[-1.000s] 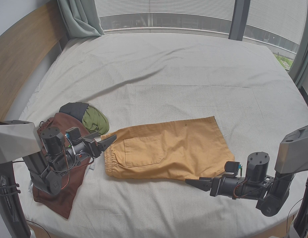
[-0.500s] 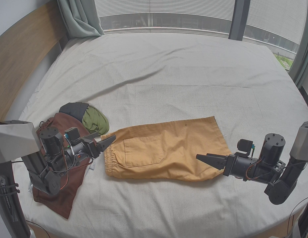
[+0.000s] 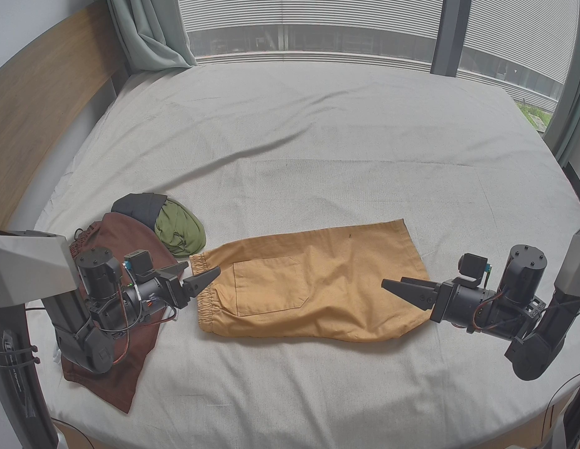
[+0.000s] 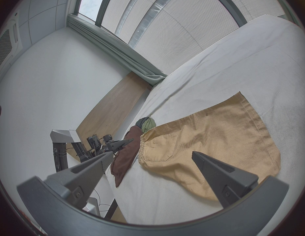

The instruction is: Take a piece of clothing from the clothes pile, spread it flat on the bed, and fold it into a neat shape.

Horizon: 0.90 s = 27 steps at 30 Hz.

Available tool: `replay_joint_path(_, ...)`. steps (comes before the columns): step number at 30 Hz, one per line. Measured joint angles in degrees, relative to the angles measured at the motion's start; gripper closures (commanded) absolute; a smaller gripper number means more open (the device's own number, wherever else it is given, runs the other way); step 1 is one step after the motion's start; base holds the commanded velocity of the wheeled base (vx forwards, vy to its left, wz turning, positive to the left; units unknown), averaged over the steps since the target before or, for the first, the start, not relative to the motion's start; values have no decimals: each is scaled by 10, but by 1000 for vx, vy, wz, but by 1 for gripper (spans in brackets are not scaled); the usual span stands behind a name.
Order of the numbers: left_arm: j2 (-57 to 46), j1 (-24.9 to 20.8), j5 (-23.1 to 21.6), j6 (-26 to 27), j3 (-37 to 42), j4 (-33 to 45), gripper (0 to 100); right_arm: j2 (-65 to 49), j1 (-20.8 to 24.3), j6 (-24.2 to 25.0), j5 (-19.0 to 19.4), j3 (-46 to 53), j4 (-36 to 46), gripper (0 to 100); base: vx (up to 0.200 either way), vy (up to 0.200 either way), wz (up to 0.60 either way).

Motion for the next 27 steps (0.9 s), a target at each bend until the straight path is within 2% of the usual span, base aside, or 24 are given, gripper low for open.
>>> replay_joint_path(6, 2, -3, 0, -42, -4, 0, 0, -2, -3, 0, 0, 0, 0, 0, 0, 0, 0)
replay_joint_path(15, 5, 5, 0, -138, -18, 0, 0, -1, -4, 0, 0, -1, 0, 0, 0, 0, 0)
replay_joint_path(27, 47, 9, 5, -147, -33, 0, 0, 1, -3, 0, 0, -2, 0, 0, 0, 0, 0)
